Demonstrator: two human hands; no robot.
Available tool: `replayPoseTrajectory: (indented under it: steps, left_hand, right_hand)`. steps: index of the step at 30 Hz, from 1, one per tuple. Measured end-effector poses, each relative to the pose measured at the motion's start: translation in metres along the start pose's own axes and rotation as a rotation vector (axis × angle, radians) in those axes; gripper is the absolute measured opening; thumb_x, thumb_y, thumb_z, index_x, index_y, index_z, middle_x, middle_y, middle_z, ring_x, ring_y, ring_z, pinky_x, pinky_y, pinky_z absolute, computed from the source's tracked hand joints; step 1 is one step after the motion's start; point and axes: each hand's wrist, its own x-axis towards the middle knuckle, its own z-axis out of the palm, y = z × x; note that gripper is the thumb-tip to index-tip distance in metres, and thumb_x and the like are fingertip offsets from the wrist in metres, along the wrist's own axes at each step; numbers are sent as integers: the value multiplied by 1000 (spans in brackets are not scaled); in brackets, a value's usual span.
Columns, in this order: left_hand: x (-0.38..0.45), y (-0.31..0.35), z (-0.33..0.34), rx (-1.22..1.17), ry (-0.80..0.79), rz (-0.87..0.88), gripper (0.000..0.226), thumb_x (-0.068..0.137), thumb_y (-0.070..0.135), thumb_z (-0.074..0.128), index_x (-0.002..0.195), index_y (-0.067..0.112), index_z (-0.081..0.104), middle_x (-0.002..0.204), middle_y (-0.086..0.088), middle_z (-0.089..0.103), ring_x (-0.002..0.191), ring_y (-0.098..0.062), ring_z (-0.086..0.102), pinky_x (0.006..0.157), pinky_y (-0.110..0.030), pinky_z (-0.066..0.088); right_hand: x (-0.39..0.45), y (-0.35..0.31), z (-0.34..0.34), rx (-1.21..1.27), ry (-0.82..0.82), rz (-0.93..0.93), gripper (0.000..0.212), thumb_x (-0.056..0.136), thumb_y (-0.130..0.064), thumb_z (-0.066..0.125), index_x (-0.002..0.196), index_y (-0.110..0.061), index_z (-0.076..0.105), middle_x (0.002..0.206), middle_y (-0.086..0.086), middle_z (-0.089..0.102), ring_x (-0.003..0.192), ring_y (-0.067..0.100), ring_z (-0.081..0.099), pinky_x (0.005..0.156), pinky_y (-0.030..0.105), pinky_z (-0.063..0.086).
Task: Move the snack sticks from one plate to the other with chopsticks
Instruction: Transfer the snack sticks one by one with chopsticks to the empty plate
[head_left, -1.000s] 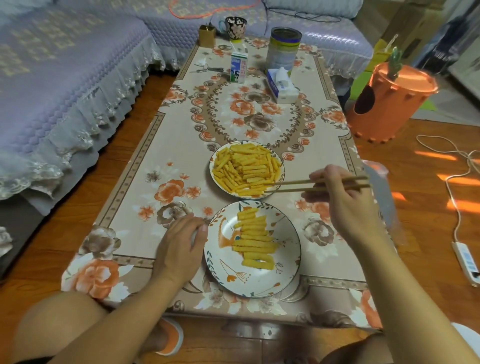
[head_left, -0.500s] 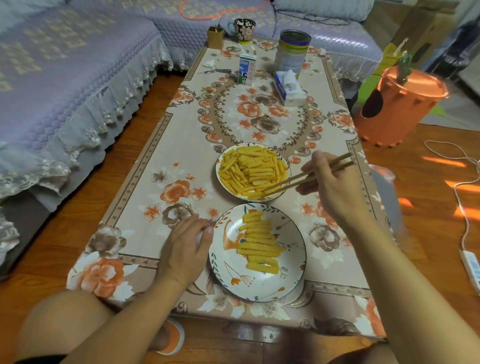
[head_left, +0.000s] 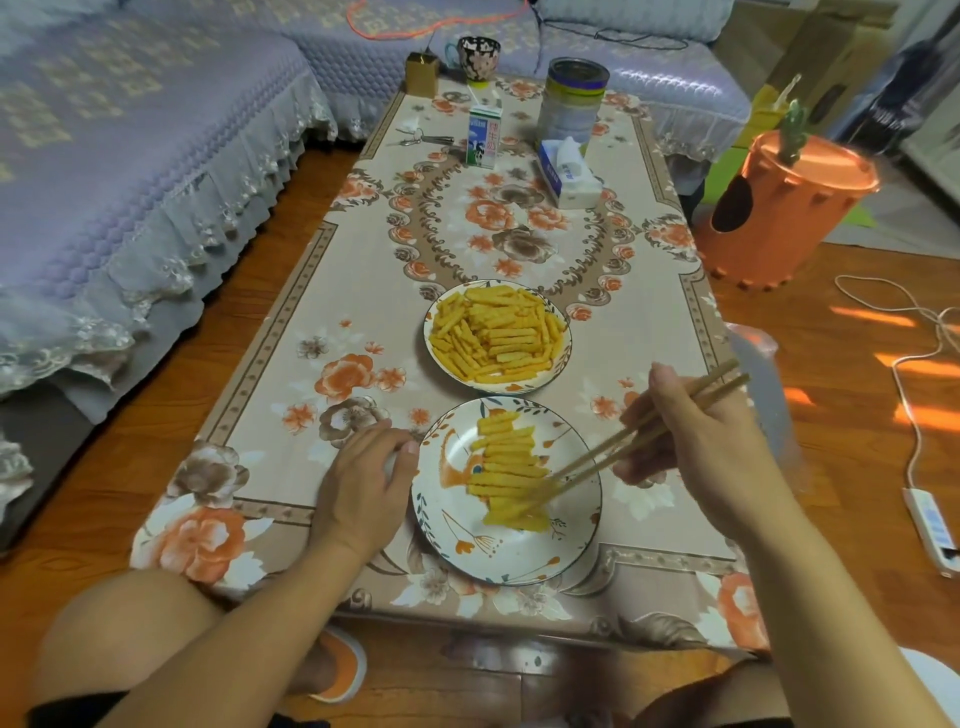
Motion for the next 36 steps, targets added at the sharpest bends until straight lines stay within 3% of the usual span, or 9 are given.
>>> replayPoseTrajectory:
  steps: [8,11,17,26,30,36]
  left_hand:
    - [-2,2,-2,-48,5,15,58,97,52,28,108,16,72,120,-1,70,131,-23,53,97,-36,43]
    - [-2,4,-3,-53,8,9,58,96,52,28,107,15,72,118,-2,70,128,-23,54,94,-36,43]
    - [-3,5,-4,-38,7,4,61,95,53,28,110,14,72,123,-6,69,129,-24,53,94,-31,39]
    - [-3,1,-2,-56,7,15,59,96,52,29,110,15,72,121,-2,70,131,-21,52,98,-30,38]
    - [-2,2,-3,-56,13,17,59,96,52,28,110,15,73,121,-2,70,131,-20,52,100,-28,37]
    - [0,-1,-1,-33,19,7,57,96,53,31,112,17,73,124,-3,70,131,-21,53,104,-36,42]
  right_hand:
    - [-36,7,-6,-145,-4,-15,37,102,-25,58,86,7,68,66,26,67,52,36,70,50,41,61]
    - [-38,1,-11,-104,27,-37,38,103,-23,55,85,9,66,66,27,65,51,37,69,48,39,59]
    - [-35,14,5,-129,-71,38,42,102,-32,53,86,4,68,66,25,68,56,35,72,53,38,61]
    - [-24,5,0,-59,-68,43,43,103,-27,51,90,11,64,71,35,63,57,39,70,52,39,62]
    - [6,-11,-7,45,43,-53,42,108,-25,45,86,5,63,65,25,65,55,30,69,55,35,62]
    - [73,-11,10,-32,158,-266,33,108,-29,47,90,-11,69,80,16,71,70,34,74,67,40,65]
